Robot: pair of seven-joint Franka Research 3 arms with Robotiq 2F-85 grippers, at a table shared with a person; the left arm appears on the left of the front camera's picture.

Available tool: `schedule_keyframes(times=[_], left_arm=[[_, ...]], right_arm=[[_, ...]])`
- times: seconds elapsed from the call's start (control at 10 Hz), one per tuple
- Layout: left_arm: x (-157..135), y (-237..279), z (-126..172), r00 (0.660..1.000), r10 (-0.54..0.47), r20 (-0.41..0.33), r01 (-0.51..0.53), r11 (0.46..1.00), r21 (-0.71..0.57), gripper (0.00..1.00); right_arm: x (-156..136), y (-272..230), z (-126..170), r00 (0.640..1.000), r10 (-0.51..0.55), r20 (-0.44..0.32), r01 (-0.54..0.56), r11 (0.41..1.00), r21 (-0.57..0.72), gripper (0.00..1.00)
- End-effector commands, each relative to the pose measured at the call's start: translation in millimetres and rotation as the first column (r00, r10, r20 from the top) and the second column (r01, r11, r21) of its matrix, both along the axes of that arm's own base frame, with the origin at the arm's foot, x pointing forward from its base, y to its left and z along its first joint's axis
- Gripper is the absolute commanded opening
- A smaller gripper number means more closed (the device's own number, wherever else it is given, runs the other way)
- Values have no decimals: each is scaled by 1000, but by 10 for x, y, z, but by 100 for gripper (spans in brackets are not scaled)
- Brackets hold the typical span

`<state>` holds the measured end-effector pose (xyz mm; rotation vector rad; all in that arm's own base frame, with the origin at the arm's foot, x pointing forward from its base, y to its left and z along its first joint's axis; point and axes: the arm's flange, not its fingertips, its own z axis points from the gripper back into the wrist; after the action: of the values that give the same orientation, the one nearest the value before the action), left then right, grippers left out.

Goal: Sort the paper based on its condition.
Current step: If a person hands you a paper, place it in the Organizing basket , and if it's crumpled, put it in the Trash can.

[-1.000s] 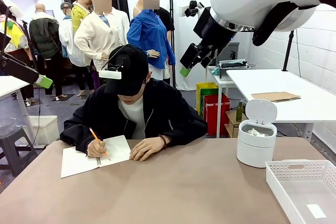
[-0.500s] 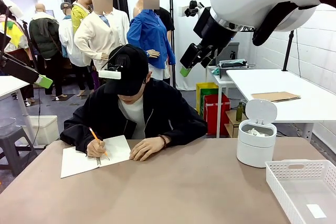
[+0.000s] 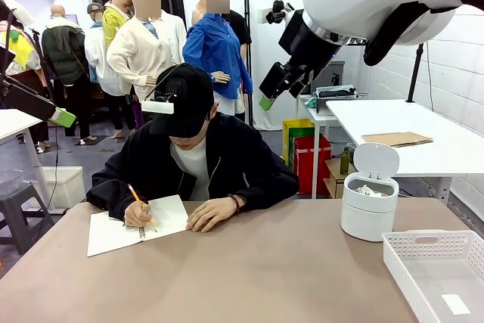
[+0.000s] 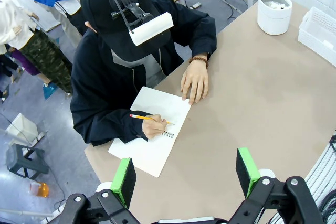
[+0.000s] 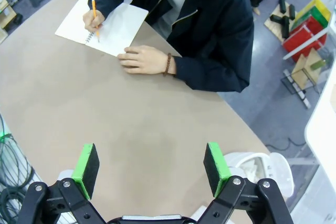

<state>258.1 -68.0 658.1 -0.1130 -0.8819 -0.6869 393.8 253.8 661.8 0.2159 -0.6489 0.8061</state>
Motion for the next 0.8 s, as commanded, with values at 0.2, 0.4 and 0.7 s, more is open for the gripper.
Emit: schedule_keyframes(times=[0.2,0.4,0.7], left_arm=[[3,6,4,1000,2,0,-2,1000,-1,100],[3,6,4,1000,2,0,-2,1000,-1,100],[3,6,4,1000,2,0,-2,1000,-1,100]], right_arm=[[-136,143,94,1000,17,6,-17,1000,10,100],[-198,188,75,1000,19,1,-19,998,62,100],[-222,224,92,1000,6,22,-7,998,58,100]])
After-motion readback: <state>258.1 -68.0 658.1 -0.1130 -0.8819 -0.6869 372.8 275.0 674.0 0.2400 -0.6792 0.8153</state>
